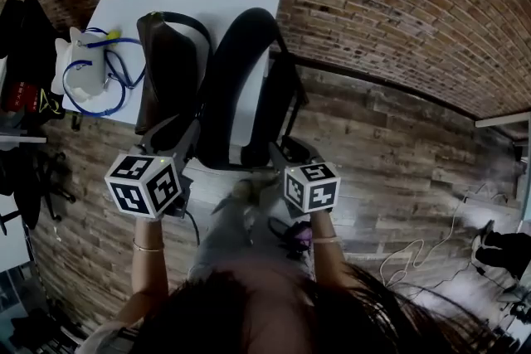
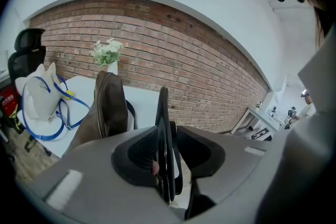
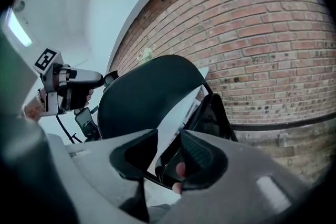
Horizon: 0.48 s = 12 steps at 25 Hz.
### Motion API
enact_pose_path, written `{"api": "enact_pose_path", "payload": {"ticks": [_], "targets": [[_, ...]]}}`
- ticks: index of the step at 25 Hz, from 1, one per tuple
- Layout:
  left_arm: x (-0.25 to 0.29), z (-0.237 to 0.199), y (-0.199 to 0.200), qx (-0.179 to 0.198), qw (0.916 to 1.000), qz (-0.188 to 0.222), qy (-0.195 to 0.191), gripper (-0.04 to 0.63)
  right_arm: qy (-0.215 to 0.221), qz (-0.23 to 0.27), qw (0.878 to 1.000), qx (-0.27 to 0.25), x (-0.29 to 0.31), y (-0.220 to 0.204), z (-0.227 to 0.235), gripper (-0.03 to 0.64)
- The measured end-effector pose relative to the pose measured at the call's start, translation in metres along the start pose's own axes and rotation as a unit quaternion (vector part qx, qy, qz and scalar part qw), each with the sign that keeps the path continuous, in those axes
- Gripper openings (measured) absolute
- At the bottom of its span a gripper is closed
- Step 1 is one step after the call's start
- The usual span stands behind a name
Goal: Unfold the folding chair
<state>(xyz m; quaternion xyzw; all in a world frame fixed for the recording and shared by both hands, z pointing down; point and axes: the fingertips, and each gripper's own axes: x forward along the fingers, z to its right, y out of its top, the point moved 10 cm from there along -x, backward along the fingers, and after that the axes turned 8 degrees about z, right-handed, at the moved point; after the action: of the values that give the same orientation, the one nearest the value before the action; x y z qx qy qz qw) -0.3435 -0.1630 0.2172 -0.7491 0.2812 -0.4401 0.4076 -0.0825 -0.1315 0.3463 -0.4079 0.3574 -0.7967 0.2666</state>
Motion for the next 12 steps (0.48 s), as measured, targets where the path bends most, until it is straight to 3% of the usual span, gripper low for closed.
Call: {"api": "enact_pose_path", "payload": {"ticks": [12], "targets": [[0.027,-0.003,-0.006,0.014,0.9992,-0.034,-0.016,0.167,0.040,-0.060,0.997,0.015,0.039,-0.037,0.005,0.184]]}}
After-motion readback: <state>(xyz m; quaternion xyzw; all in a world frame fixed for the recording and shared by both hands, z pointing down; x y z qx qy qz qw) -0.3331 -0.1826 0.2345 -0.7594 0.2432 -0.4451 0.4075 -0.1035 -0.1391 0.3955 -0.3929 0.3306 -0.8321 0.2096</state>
